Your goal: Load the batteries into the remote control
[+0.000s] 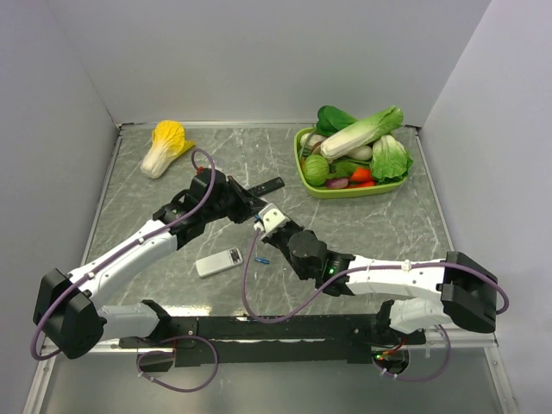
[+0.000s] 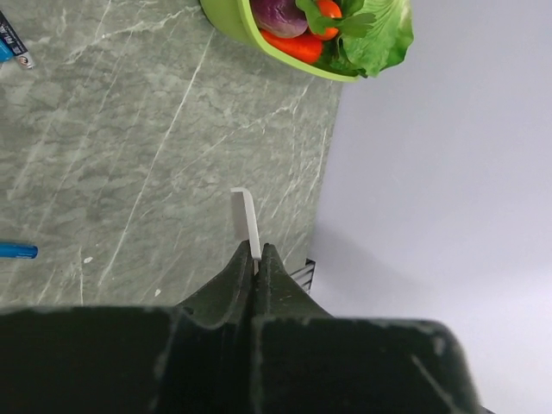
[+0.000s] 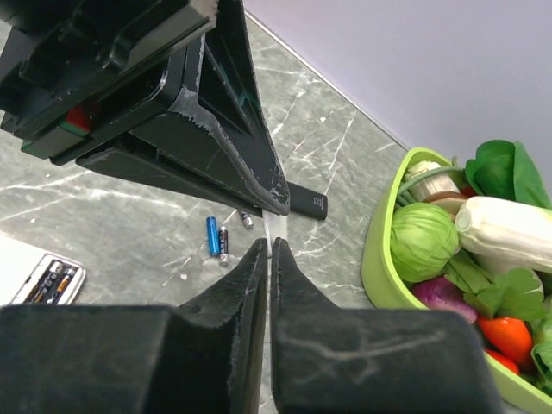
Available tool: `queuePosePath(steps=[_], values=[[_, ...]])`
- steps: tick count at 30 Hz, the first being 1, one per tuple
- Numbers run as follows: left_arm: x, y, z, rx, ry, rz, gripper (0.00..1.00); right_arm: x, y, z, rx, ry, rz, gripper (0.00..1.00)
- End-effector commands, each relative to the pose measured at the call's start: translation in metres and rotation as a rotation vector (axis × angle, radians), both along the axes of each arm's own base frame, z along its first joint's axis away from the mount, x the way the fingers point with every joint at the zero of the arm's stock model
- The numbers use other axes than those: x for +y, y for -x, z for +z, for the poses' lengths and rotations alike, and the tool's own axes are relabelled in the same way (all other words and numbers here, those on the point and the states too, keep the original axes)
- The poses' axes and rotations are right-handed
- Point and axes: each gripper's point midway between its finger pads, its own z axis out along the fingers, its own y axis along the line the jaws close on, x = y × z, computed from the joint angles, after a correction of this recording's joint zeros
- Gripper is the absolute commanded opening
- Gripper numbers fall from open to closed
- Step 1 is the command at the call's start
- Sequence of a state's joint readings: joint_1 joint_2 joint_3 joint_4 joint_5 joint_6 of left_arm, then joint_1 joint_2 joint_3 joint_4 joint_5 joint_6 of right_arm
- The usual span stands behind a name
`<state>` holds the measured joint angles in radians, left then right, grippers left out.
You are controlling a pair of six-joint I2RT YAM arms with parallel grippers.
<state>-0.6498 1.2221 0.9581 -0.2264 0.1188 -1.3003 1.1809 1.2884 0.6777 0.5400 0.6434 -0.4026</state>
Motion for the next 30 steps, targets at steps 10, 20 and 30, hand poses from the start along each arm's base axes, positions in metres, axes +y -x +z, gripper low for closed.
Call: queuePosePath(steps=[10, 20, 30], values=[[0.017, -0.002, 0.028, -0.305, -0.004, -0.199, 0.01, 0.015, 0.050, 0.036, 0.209, -0.056, 0.348, 0.83], [0.019, 0.042, 0.047, -0.489, 0.020, -0.552, 0.01, -0.022, 0.097, 0.062, 0.056, 0.070, 0.768, 0.99], [0.014, 0.084, 0.085, -0.628, 0.141, -0.743, 0.01, -0.027, 0.102, 0.073, -0.051, 0.183, 0.859, 1.00]])
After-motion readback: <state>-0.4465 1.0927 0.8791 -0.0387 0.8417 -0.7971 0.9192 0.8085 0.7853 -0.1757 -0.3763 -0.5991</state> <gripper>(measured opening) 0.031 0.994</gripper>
